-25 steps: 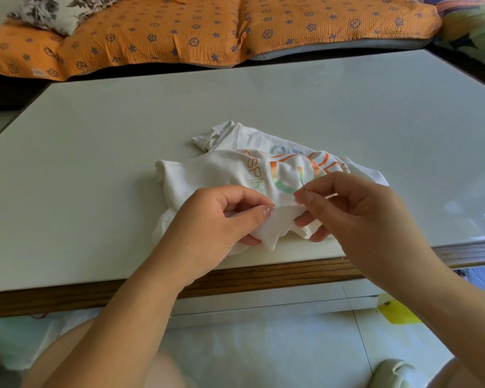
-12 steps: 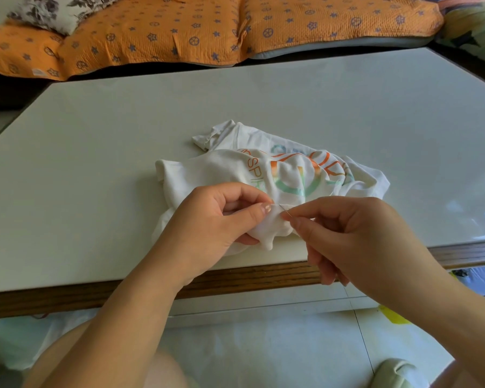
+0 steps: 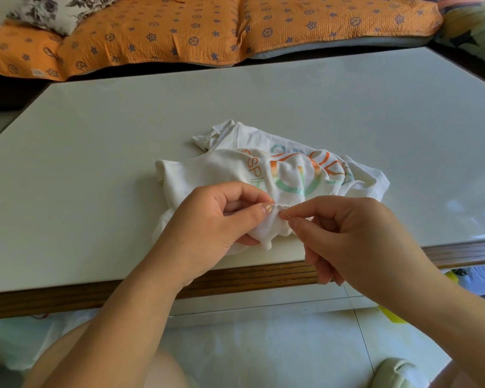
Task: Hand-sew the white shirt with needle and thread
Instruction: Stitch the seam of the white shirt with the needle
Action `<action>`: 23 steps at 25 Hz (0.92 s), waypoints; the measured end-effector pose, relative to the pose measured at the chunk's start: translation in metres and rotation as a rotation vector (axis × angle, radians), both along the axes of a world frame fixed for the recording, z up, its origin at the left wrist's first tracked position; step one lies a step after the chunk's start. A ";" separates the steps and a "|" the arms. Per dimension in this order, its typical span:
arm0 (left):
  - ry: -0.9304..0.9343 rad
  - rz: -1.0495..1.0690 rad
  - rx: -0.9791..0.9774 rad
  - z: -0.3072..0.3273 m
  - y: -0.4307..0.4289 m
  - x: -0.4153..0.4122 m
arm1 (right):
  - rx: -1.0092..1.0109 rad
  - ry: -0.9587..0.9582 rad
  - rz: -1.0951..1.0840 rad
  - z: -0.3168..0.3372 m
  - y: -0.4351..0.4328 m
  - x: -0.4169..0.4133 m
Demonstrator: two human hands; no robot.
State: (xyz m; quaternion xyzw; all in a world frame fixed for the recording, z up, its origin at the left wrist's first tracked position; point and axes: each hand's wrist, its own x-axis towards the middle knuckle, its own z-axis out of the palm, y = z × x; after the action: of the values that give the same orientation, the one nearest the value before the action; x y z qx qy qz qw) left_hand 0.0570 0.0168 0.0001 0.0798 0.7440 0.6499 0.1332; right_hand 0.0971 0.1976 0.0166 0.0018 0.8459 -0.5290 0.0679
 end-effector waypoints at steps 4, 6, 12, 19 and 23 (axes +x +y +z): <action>-0.001 0.007 0.000 0.000 0.002 0.003 | 0.001 0.004 -0.014 -0.002 -0.002 -0.001; 0.048 0.010 -0.029 -0.002 0.005 0.005 | 0.016 0.017 -0.032 -0.005 -0.003 -0.001; 0.082 0.081 -0.062 -0.006 0.009 0.006 | 0.018 0.049 -0.058 -0.009 -0.006 -0.004; 0.145 0.056 -0.164 -0.011 0.013 0.008 | -0.183 0.020 -0.068 -0.015 -0.008 -0.007; 0.330 0.081 -0.330 -0.012 0.013 0.010 | -0.263 -0.053 -0.030 -0.015 -0.007 -0.011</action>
State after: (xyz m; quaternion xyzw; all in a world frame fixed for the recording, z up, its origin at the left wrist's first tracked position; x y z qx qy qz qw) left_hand 0.0674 0.0299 -0.0118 0.1322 0.8545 0.5023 -0.0051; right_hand 0.0858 0.1907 0.0012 0.0196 0.7671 -0.6360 0.0819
